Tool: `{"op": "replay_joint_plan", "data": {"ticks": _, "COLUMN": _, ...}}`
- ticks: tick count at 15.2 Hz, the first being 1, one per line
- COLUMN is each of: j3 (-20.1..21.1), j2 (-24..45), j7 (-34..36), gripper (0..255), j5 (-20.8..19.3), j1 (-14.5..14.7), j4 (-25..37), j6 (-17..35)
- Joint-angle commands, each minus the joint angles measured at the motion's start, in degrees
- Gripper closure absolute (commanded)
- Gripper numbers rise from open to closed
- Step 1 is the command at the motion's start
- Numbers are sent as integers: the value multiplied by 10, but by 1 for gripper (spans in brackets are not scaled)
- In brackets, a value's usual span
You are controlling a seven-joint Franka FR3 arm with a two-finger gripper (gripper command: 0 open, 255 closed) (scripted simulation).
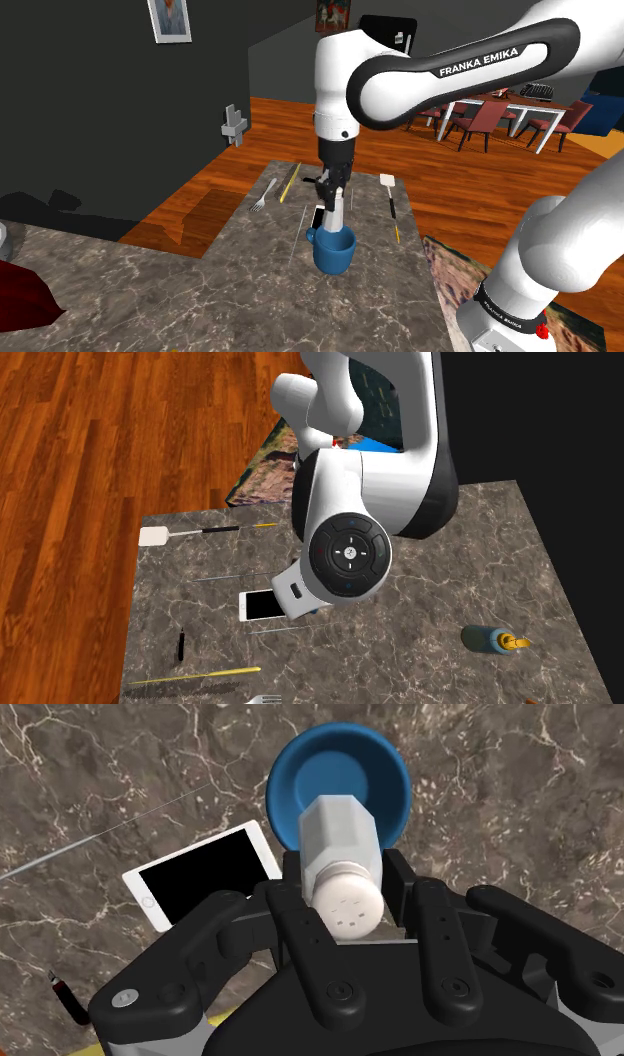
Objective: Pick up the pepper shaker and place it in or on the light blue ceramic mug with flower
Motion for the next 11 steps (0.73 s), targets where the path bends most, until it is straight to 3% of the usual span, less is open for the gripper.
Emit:
{"op": "replay_joint_plan", "data": {"ticks": 1, "j3": 2, "j2": 5, "j7": 1, "gripper": 255, "j5": -1, "j1": 0, "j4": -13, "j6": 18}}
{"op": "replay_joint_plan", "data": {"ticks": 10, "j3": 4, "j2": 9, "j7": 3, "gripper": 255, "j5": -1, "j1": 0, "j4": -22, "j6": 30}}
{"op": "replay_joint_plan", "data": {"ticks": 11, "j3": 4, "j2": 9, "j7": 3, "gripper": 0, "j5": -1, "j1": 0, "j4": -22, "j6": 30}}
